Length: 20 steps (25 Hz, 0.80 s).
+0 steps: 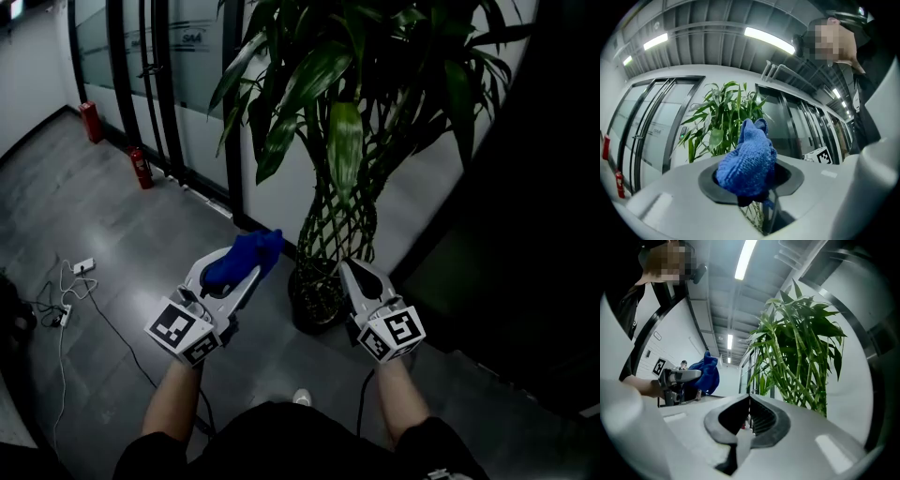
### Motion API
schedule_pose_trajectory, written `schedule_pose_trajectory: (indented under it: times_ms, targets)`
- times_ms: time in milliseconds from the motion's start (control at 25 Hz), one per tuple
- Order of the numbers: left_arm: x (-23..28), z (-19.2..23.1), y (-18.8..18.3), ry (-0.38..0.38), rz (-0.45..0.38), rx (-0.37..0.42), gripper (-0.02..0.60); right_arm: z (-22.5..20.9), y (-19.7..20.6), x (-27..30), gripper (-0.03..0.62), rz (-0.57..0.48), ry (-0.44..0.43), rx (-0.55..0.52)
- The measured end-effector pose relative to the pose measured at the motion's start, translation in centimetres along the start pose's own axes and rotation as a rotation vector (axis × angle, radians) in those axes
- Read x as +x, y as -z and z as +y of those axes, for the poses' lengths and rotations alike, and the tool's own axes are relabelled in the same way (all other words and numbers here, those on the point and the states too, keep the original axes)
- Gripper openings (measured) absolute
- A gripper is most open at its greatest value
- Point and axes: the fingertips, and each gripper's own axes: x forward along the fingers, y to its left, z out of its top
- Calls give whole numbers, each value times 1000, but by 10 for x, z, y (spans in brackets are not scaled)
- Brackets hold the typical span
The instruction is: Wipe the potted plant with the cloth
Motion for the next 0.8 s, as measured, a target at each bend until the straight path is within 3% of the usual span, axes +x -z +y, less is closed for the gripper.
schedule_pose_trajectory:
  times_ms: [320,640,800]
  targets:
    - [94,-9,-90,-6,-135,221,155,-57,-30,64,3,-32,-104,-47]
    - [165,-4,-145,-32,-64,422,155,-66,-73,112,3,-80,-128,-92]
    - [202,5,-160,-63,-15,574,155,-71,-86,117,3,-104,-95,-105]
